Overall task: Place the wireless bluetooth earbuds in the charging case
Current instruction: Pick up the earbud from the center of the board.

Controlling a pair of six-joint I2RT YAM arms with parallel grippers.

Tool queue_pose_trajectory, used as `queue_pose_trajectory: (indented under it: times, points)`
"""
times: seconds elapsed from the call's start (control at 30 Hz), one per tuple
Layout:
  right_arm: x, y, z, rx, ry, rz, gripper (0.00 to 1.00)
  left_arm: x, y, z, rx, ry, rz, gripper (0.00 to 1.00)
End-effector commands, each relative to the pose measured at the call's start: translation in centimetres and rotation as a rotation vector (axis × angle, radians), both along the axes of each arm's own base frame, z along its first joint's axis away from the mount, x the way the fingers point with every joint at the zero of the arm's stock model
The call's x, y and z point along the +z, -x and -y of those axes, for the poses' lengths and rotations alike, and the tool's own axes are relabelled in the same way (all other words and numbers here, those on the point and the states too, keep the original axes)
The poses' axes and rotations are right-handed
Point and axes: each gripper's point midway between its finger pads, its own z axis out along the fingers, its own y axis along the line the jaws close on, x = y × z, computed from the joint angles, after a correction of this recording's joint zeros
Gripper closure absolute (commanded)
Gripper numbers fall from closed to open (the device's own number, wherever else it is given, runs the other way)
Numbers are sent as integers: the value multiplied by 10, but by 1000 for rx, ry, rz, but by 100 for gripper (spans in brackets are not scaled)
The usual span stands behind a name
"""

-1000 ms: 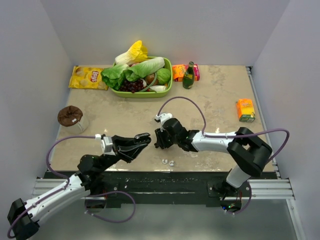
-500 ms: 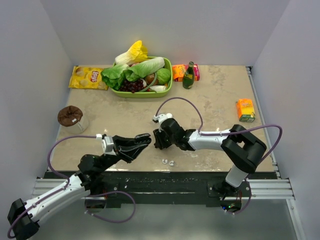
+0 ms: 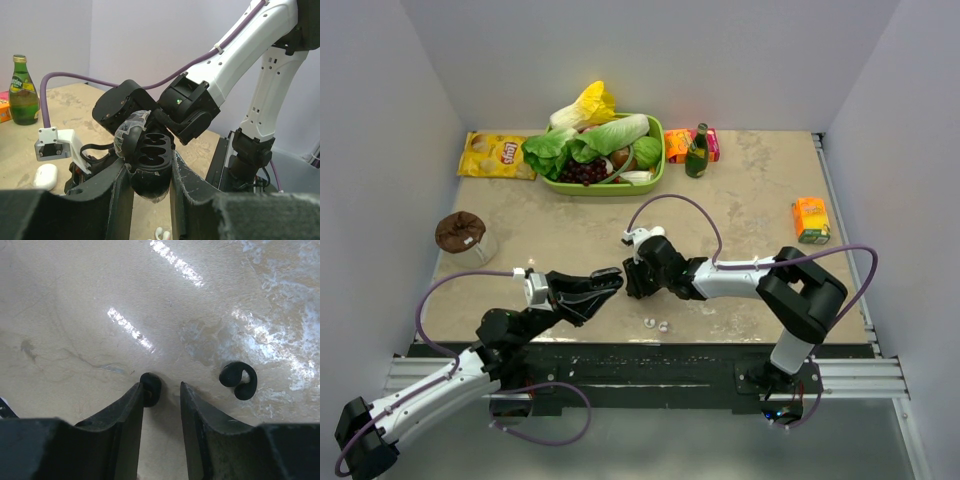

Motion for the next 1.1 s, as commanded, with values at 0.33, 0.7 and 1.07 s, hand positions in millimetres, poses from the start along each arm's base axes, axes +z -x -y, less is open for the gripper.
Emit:
queue_pose_trajectory:
  times: [0.33, 0.7, 1.07]
  points:
    - [-7, 6, -6, 22, -17, -43, 96, -56, 2, 2, -14, -83, -50, 100]
    - [115, -1, 45, -60, -34, 208, 100, -51, -1, 1, 0, -76, -47, 100]
    - [261, 74, 83, 253, -144, 446, 100, -36, 12, 25, -147, -95, -12, 100]
